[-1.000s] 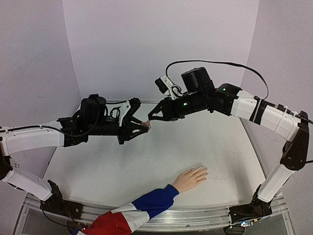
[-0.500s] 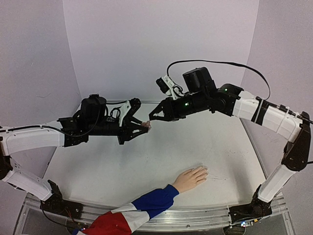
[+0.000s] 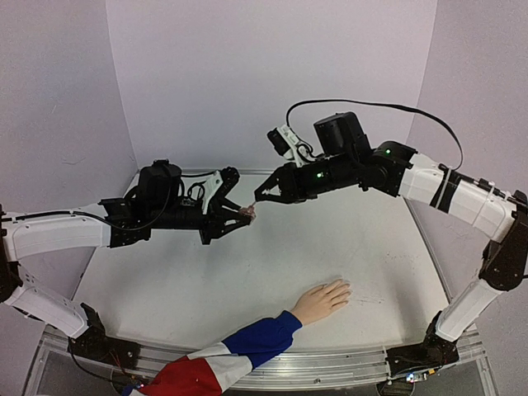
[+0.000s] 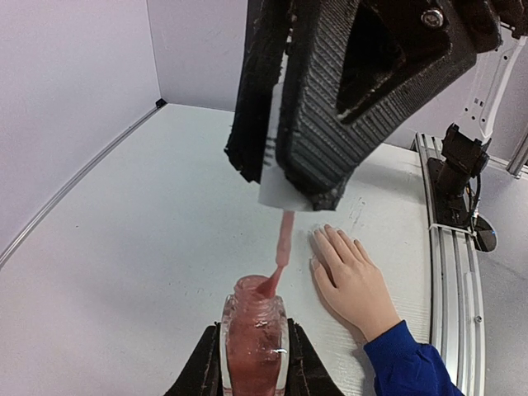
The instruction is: Paint the nails
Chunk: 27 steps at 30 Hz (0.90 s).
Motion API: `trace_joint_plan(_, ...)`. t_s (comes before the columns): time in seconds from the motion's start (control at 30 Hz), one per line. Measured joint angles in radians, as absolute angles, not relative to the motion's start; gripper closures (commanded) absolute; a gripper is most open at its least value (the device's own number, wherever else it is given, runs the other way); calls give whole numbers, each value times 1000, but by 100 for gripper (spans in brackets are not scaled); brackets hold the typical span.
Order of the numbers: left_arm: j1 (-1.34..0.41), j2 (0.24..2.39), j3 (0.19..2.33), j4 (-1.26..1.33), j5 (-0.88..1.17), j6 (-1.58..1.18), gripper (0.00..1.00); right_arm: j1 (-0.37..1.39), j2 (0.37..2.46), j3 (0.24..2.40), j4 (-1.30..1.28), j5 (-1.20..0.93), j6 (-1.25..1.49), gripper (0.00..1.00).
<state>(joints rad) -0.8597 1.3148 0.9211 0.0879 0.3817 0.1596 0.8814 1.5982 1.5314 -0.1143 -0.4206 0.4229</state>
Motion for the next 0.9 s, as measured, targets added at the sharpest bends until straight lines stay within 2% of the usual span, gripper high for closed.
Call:
trace_joint_plan(0.57, -860, 1327, 921, 88, 360, 160, 100, 874, 1483, 1442, -91, -313, 424, 100)
trace_joint_plan(0.7, -860, 1327, 921, 88, 340, 159, 100, 834, 1392, 1332, -76, -300, 432, 100)
trace_joint_plan(0.9, -860, 1327, 922, 88, 324, 157, 100, 686, 1260, 1093, -81, -292, 459, 100)
